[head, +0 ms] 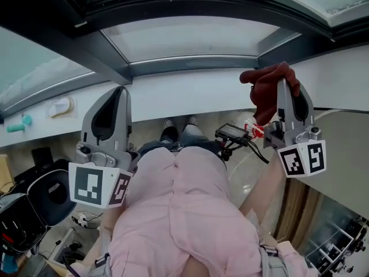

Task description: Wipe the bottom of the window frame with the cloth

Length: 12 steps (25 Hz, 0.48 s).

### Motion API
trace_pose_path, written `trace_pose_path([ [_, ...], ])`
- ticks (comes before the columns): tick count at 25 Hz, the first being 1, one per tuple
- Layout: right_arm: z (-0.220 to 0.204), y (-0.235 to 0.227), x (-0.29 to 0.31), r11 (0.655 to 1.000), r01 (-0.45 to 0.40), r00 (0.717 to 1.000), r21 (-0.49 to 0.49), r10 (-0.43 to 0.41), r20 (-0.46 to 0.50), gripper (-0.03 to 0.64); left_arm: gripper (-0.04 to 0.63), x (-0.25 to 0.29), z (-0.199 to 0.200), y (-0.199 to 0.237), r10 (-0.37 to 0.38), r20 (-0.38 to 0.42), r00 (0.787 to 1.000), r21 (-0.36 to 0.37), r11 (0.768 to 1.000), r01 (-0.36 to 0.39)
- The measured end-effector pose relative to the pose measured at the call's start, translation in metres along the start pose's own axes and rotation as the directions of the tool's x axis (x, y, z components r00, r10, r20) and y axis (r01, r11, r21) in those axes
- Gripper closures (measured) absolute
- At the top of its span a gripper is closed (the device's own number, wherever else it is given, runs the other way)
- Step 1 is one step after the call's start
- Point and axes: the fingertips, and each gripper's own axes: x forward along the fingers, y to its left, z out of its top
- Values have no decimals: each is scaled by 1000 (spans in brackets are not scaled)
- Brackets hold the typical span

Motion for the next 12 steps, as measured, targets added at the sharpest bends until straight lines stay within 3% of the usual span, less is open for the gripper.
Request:
trace_pose_path([
  [7, 28, 8, -4, 993, 37, 998, 113, -43, 47, 568, 597, 4, 0, 17, -38, -12, 999, -10, 999, 38],
  [12, 38, -14, -20, 991, 119, 991, 65, -123, 60, 568, 598, 14, -6, 11, -59, 9, 998, -5, 998, 59],
])
